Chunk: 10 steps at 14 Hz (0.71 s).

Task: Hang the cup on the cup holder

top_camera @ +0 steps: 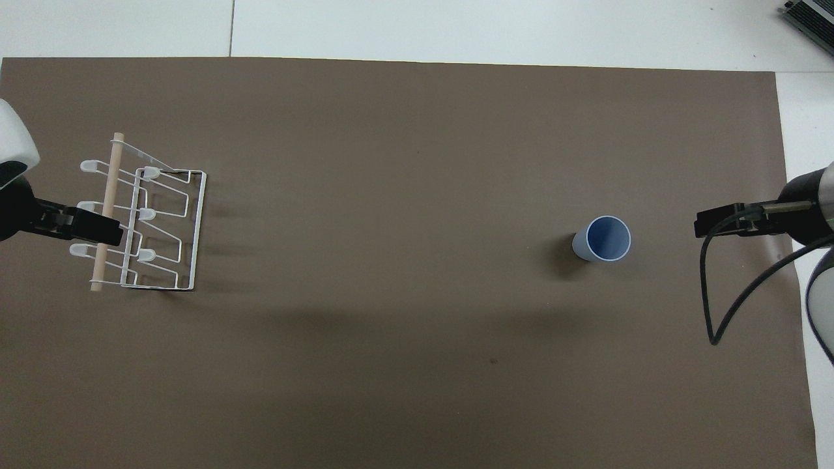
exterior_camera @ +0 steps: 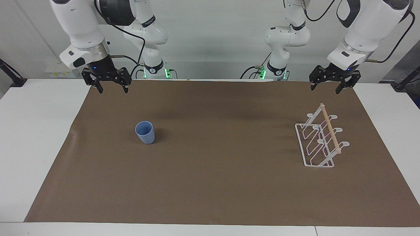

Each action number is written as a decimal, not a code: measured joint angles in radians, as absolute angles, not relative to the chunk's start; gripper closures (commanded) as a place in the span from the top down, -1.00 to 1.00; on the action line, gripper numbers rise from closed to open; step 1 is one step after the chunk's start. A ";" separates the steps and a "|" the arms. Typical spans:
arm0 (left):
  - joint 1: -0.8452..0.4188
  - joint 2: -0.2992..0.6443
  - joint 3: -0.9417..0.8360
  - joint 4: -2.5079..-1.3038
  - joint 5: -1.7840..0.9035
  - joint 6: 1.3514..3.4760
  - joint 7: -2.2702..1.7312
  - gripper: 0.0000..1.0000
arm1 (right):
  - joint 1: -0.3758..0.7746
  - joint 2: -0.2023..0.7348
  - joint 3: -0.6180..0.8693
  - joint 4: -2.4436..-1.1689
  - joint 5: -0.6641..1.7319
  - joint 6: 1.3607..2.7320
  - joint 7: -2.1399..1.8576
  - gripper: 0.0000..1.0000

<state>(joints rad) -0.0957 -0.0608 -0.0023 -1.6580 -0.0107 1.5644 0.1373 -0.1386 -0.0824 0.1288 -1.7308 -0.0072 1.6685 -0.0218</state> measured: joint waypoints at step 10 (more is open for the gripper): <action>-0.096 -0.061 -0.002 -1.658 -0.011 1.564 0.137 1.00 | -0.166 -0.084 0.142 -1.780 -0.007 1.798 -0.026 1.00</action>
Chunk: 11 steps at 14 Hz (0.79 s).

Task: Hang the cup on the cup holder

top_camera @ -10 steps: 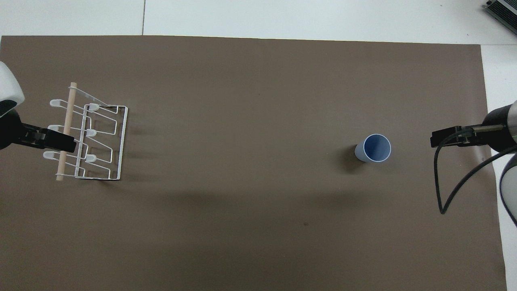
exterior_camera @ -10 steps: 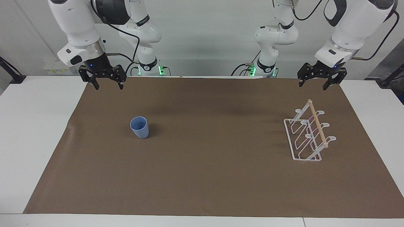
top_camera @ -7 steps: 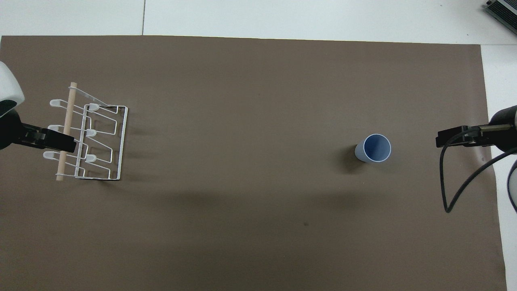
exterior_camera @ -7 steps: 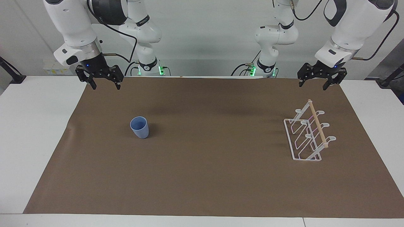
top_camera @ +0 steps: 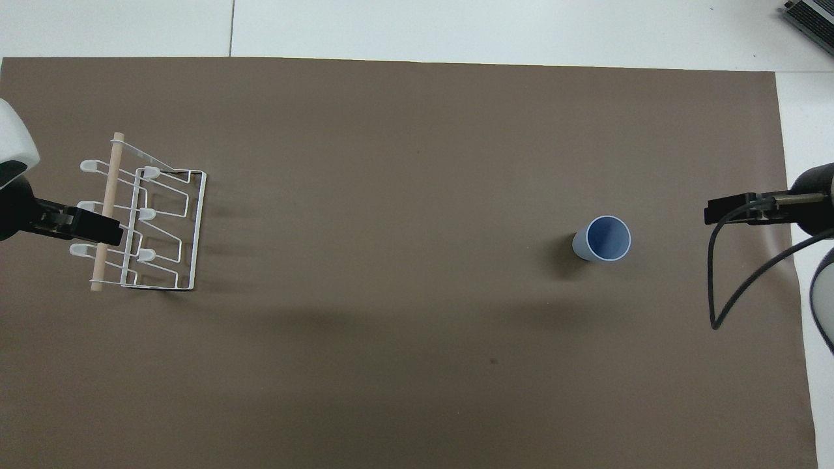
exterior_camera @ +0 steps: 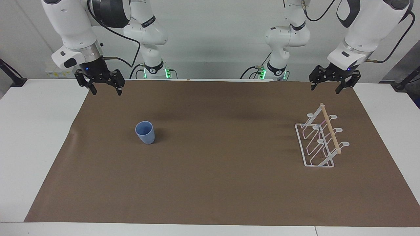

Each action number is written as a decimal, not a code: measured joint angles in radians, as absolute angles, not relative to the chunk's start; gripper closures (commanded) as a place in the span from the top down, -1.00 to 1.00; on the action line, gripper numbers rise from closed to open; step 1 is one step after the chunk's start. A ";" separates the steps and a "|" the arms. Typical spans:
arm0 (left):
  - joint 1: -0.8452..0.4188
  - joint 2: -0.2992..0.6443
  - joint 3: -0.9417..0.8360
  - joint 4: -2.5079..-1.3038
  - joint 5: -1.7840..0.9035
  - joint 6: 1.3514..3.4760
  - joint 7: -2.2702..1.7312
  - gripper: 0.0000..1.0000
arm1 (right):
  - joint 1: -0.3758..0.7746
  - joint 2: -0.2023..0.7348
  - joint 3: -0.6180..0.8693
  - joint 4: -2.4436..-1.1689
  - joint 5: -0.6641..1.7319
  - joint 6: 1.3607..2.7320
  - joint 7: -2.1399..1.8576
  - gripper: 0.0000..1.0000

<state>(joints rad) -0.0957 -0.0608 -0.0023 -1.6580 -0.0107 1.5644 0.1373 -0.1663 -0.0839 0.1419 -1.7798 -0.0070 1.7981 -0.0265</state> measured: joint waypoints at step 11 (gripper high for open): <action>-0.096 -0.061 -0.002 -1.658 -0.011 1.564 0.137 1.00 | -0.139 0.000 0.142 -1.980 -0.007 2.067 -0.017 1.00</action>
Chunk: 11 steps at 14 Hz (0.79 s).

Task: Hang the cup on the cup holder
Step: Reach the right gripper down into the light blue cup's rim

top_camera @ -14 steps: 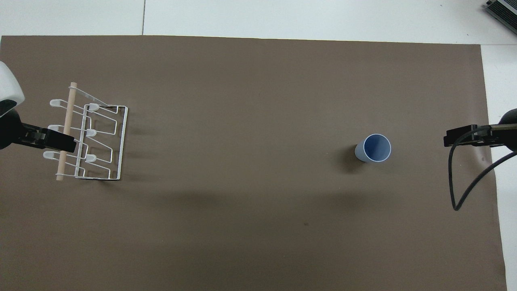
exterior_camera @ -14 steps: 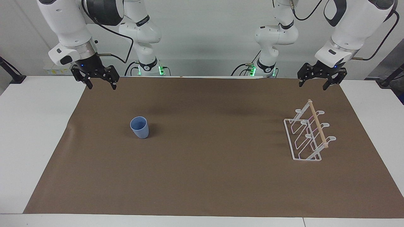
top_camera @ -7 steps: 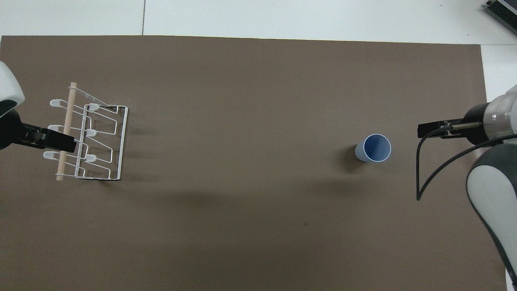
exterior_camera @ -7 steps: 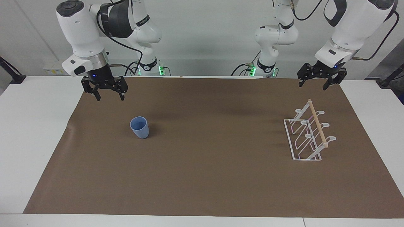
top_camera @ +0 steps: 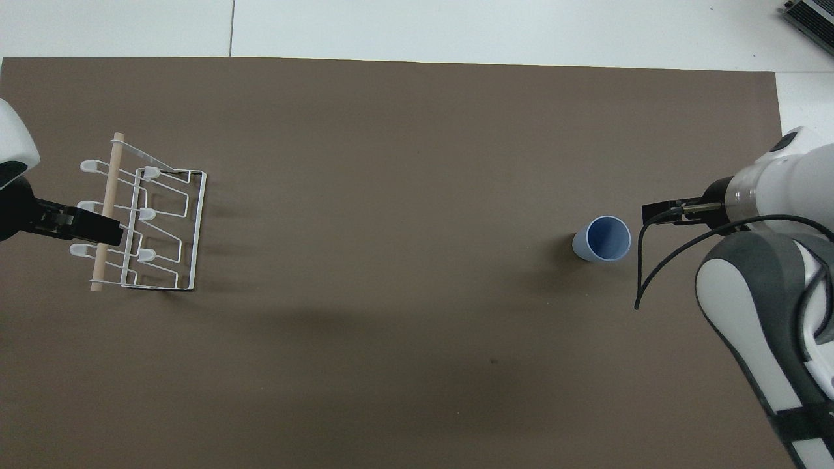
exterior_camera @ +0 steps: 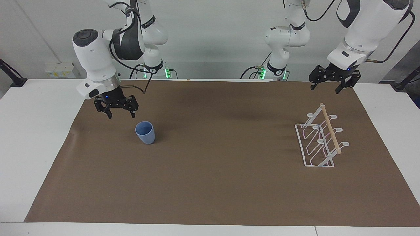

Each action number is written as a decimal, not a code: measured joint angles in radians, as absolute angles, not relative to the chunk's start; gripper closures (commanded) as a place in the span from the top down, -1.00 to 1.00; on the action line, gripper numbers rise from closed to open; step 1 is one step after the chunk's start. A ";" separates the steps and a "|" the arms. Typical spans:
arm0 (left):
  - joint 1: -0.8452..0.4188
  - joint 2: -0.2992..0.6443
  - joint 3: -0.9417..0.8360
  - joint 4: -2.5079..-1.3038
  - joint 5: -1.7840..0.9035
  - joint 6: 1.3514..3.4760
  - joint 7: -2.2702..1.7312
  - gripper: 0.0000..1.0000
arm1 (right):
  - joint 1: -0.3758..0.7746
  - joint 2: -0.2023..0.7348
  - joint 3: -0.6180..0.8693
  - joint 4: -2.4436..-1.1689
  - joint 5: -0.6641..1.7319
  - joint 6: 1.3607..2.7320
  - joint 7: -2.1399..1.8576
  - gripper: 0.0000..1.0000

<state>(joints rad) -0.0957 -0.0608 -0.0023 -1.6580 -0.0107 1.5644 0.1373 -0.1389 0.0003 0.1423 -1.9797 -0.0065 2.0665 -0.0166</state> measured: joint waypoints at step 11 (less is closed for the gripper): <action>-0.096 -0.061 -0.002 -1.658 -0.011 1.564 0.137 1.00 | -0.125 0.118 0.144 -2.061 -0.006 2.255 0.059 1.00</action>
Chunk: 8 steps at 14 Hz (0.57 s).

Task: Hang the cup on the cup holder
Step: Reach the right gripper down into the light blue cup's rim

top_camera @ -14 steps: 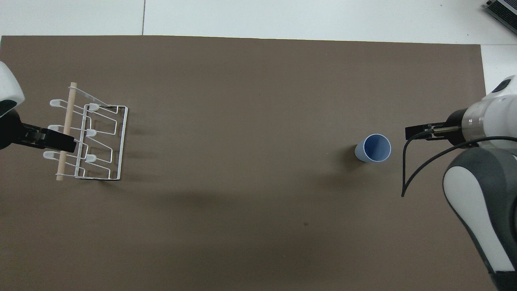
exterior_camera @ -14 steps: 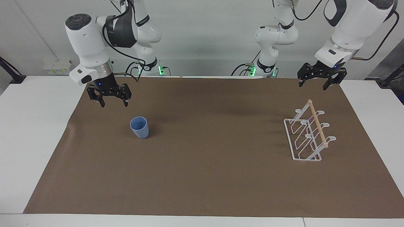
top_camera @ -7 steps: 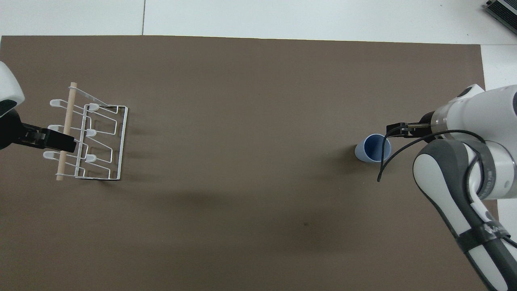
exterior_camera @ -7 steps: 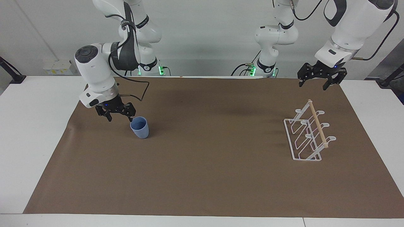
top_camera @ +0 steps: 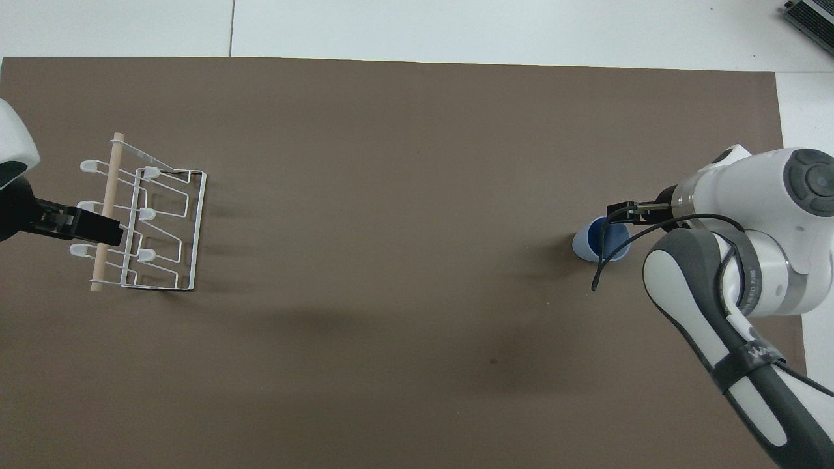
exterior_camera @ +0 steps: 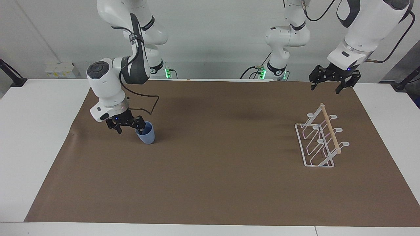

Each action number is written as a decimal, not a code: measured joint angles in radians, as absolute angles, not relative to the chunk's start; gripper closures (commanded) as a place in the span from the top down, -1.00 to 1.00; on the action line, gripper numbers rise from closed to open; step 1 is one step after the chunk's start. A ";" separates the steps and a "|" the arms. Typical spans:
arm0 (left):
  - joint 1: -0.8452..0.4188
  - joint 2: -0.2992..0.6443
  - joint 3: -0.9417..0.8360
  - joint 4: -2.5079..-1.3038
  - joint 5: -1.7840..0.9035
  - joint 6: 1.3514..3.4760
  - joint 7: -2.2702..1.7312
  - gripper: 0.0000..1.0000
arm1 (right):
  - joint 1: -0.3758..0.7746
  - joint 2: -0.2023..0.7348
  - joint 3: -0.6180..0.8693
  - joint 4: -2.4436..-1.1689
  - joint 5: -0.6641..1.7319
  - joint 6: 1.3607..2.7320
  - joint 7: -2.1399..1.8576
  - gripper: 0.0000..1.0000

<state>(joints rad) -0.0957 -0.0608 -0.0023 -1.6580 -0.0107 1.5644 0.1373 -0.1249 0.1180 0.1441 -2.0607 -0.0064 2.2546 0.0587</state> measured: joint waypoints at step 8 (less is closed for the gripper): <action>-0.096 -0.061 -0.002 -1.658 -0.011 1.564 0.137 1.00 | -0.116 0.116 0.144 -2.104 -0.006 2.334 0.072 1.00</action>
<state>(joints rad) -0.0957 -0.0608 -0.0023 -1.6580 -0.0107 1.5644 0.1373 -0.1159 0.1156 0.1438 -2.1037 -0.0058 2.3339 0.0720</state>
